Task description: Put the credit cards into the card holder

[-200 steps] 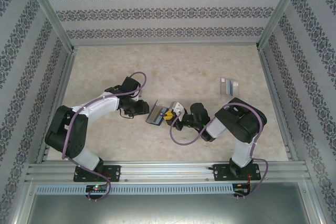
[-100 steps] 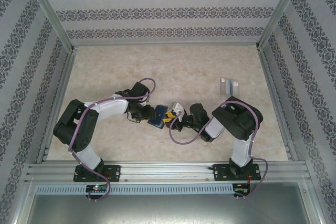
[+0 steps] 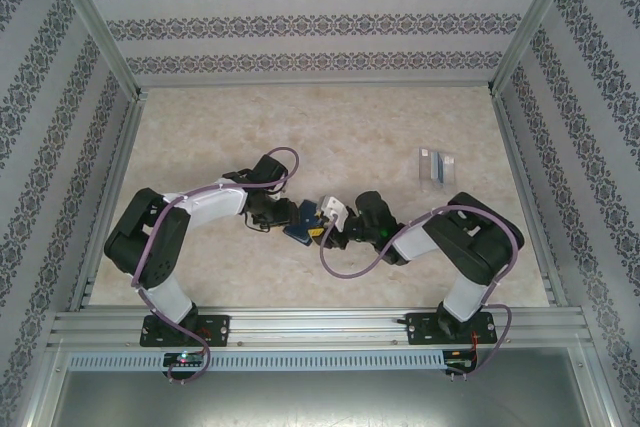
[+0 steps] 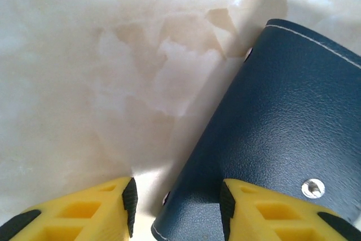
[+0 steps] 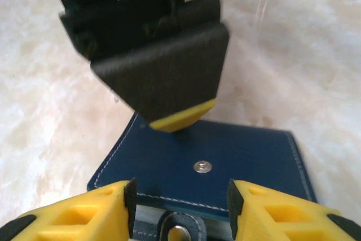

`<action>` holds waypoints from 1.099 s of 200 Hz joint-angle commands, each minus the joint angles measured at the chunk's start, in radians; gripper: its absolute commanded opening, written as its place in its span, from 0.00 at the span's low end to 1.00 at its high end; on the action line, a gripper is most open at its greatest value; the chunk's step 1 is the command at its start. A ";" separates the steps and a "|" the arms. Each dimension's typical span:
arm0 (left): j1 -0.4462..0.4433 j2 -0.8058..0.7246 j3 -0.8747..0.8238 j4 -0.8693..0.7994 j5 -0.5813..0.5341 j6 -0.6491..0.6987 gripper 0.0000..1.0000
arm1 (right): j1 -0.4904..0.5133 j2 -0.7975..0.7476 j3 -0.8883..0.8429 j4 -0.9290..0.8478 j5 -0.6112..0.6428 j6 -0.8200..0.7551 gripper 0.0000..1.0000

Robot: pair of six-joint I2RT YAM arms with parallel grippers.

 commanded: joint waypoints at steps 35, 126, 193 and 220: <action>-0.046 0.054 0.039 -0.008 -0.066 -0.012 0.49 | 0.030 0.020 0.005 -0.017 0.101 -0.021 0.36; -0.066 -0.137 0.079 -0.101 -0.099 0.022 0.51 | -0.038 -0.098 -0.093 0.157 0.007 0.206 0.45; -0.065 -0.154 0.204 -0.210 -0.077 0.126 0.47 | -0.138 -0.296 -0.104 0.143 -0.028 0.391 0.51; -0.065 -0.077 0.203 -0.163 0.013 0.129 0.32 | -0.167 -0.392 -0.140 0.072 0.025 0.432 0.53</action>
